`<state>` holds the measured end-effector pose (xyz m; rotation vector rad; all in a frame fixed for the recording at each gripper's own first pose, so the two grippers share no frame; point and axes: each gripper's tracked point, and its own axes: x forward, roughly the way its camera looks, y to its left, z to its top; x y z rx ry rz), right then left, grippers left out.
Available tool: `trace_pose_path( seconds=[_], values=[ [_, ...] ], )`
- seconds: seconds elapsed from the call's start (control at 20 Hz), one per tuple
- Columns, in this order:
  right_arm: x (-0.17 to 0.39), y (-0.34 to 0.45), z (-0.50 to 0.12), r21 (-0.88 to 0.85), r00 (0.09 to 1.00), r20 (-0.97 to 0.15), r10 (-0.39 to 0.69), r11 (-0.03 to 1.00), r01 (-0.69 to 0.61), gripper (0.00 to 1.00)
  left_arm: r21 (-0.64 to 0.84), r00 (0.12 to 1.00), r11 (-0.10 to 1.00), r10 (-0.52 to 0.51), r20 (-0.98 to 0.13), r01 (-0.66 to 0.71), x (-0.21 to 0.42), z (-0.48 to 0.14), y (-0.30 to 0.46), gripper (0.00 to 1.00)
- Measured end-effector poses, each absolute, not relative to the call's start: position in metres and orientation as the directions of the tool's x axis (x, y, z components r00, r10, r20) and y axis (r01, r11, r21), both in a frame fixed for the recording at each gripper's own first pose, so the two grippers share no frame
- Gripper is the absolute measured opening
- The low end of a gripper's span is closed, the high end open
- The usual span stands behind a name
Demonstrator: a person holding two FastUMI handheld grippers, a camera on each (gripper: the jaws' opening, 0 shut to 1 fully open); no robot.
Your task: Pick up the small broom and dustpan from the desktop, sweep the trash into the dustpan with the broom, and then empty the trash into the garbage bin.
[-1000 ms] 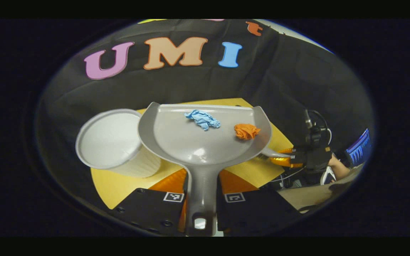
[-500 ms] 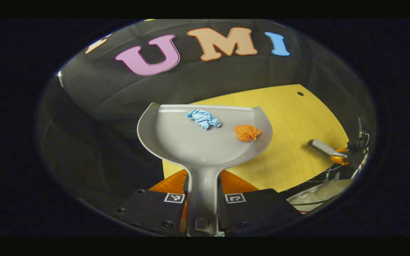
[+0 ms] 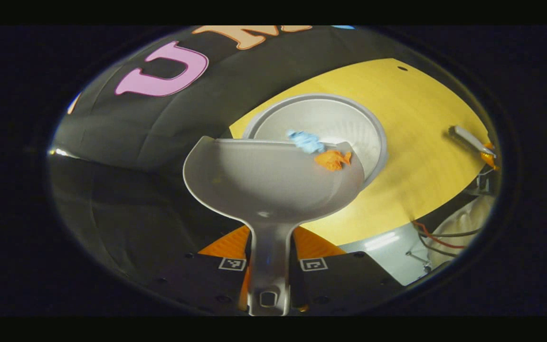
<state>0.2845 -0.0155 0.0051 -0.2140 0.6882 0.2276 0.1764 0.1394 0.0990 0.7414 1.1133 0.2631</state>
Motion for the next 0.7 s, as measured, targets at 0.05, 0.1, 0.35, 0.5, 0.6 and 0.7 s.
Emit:
trace_pose_path(
  seconds=[0.05, 0.1, 0.35, 0.5, 0.6, 0.7],
  values=[
    [0.283, -0.016, 0.004, -0.115, 0.748, -0.649, 0.139, 0.954, -0.277, 0.27, 0.654, 0.436, 0.738, 0.540, -0.720, 0.166, 0.177, 0.101, 0.141, 0.27],
    [0.283, -0.016, 0.004, -0.109, 0.748, -0.649, 0.141, 0.955, -0.275, 0.27, 0.651, 0.440, 0.742, 0.537, -0.720, 0.161, 0.178, 0.105, 0.143, 0.27],
    [0.281, -0.016, 0.000, -0.092, 0.745, -0.651, 0.147, 0.958, -0.270, 0.27, 0.625, 0.454, 0.772, 0.518, -0.725, 0.118, 0.179, 0.104, 0.143, 0.27],
    [0.281, -0.015, 0.003, -0.074, 0.749, -0.644, 0.158, 0.961, -0.266, 0.27, 0.566, 0.551, 0.824, 0.461, -0.695, 0.025, 0.185, 0.106, 0.139, 0.27],
    [0.280, -0.013, 0.009, -0.058, 0.757, -0.632, 0.166, 0.964, -0.260, 0.24, 0.467, 0.656, 0.880, 0.405, -0.637, -0.089, 0.195, 0.115, 0.133, 0.27],
    [0.281, -0.011, 0.016, -0.034, 0.763, -0.622, 0.175, 0.968, -0.250, 0.27, 0.372, 0.747, 0.915, 0.354, -0.563, -0.153, 0.207, 0.131, 0.118, 0.27]
  ],
)
